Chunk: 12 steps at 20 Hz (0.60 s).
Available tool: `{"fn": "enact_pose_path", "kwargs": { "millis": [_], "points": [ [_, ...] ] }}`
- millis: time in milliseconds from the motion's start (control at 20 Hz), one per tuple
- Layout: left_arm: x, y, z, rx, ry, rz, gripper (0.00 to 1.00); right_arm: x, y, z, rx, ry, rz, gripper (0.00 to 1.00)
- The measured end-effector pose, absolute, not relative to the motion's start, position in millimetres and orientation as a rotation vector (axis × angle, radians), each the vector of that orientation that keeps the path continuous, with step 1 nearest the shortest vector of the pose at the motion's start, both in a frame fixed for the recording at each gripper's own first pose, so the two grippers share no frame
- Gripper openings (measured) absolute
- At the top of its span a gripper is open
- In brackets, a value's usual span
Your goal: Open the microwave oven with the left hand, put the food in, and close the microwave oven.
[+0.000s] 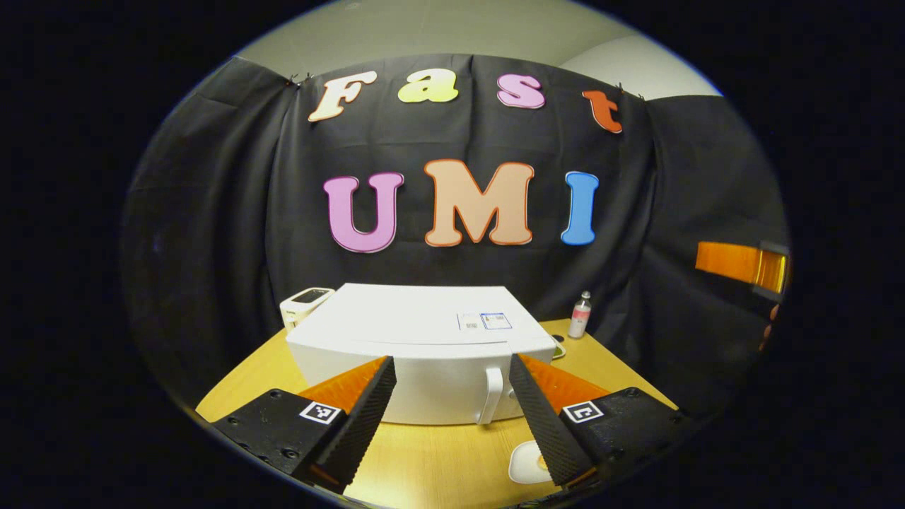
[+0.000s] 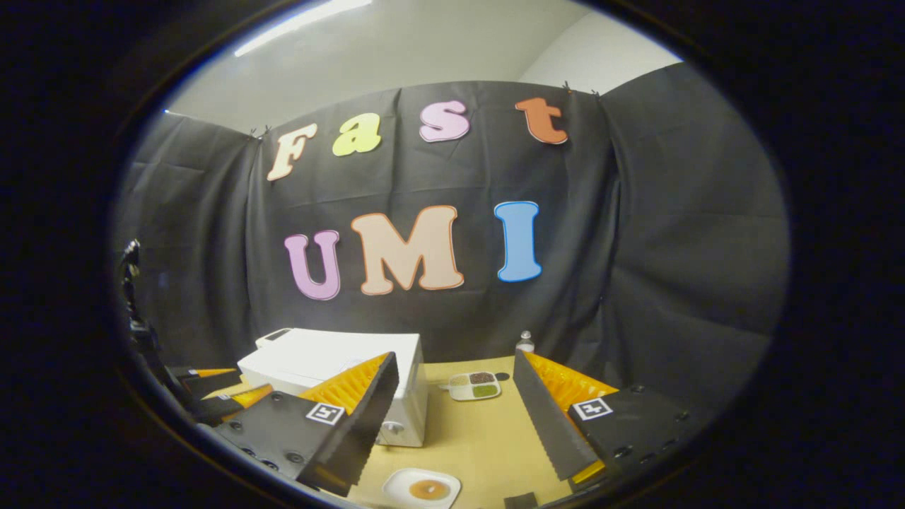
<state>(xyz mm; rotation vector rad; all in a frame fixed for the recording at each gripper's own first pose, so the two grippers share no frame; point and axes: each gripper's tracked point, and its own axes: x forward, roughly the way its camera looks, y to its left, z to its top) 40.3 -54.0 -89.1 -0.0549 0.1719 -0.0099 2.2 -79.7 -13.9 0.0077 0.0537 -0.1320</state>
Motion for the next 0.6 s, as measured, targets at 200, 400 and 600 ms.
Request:
{"fn": "enact_pose_path", "kwargs": {
  "millis": [200, 400, 600],
  "points": [
    [54.8, -65.4, -132.8, -0.030, 0.262, -0.042, 0.99, -6.1, -82.2, -17.3, 0.008, 0.061, -0.159, 0.94],
    [71.9, -84.3, -162.4, -0.027, 0.308, -0.097, 0.98, -14.6, -86.8, -22.8, 0.004, 0.077, -0.191, 0.94],
    [91.2, -102.2, -188.2, -0.057, 0.357, -0.142, 0.97, -22.4, -92.4, -28.2, 0.006, 0.093, -0.218, 0.94]
  ]
}}
